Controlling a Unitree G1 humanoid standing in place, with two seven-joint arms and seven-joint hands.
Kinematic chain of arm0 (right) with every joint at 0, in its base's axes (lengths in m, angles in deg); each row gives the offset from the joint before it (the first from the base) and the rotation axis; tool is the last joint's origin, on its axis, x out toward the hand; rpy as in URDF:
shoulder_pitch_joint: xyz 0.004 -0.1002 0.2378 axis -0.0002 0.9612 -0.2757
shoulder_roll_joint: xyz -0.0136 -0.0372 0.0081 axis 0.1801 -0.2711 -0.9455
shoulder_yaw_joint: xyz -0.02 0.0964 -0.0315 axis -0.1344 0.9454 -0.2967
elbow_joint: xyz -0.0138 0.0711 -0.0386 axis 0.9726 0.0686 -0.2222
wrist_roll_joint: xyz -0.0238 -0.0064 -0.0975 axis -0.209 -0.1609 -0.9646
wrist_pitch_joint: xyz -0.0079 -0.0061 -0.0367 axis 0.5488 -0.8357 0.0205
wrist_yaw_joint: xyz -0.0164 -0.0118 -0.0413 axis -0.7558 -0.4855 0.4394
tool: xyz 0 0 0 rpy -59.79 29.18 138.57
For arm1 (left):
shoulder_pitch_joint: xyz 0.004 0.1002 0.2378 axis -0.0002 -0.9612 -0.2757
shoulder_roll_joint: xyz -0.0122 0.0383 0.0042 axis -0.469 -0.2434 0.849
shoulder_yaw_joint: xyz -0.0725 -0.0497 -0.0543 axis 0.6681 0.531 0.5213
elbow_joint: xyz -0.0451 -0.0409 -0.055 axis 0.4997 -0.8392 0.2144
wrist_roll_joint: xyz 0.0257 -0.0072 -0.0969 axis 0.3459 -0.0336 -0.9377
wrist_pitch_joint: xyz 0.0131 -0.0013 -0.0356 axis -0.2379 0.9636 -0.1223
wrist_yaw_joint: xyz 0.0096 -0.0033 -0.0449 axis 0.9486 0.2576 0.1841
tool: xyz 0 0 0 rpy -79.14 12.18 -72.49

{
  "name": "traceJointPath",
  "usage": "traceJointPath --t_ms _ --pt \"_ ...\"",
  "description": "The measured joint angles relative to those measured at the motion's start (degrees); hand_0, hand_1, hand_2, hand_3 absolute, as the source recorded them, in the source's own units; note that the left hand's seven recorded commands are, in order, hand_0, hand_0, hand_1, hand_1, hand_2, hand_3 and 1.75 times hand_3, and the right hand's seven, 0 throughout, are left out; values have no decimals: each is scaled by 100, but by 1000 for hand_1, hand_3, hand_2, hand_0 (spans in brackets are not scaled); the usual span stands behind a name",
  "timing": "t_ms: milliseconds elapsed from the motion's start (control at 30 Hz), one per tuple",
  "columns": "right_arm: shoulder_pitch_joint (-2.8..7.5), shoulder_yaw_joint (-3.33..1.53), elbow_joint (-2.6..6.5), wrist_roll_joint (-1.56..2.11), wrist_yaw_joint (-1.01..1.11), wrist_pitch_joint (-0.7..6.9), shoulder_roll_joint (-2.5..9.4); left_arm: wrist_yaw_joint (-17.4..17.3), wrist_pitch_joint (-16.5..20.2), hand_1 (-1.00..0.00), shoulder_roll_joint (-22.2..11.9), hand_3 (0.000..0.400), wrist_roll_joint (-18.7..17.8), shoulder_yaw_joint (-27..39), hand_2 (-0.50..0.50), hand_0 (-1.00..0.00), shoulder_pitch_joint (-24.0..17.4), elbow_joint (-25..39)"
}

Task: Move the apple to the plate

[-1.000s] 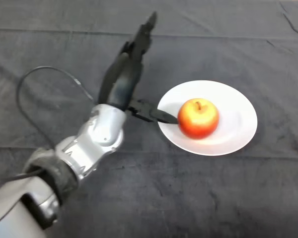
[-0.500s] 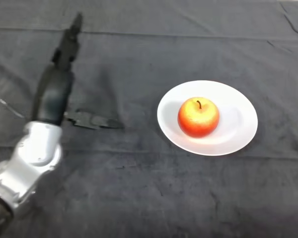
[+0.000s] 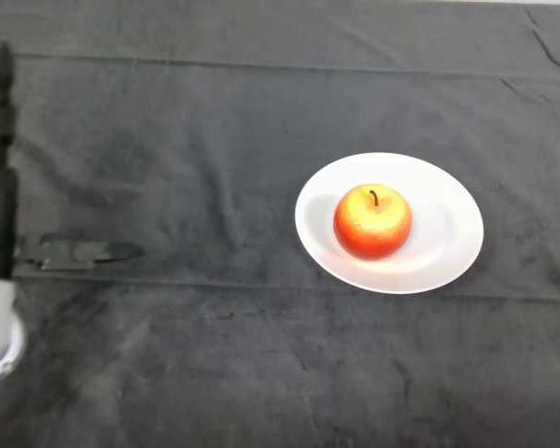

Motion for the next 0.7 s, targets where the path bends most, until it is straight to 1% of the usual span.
traceJointPath --t_ms 133,333,400,500,600,700 --pt "0 -1 0 -1 -8 0 1 99 -33 0 -145 0 -3 413 0 0 -483 267" --pt "1 -3 0 -2 -19 1 2 203 -273 0 -150 0 -6 977 0 0 -1019 332" --pt "1 -4 0 -2 -24 1 2 210 -399 0 -150 0 -18 1111 0 0 -1118 331" --pt "1 -5 0 -3 -26 1 2 206 -638 0 -149 0 -91 1368 0 0 -1277 330" --pt "0 -6 0 -3 -30 1 2 153 -770 0 -150 0 -199 1646 0 0 -1374 328" --pt "1 -6 0 -4 -40 1 2 61 -855 0 -150 0 -332 1946 0 0 -1549 303"
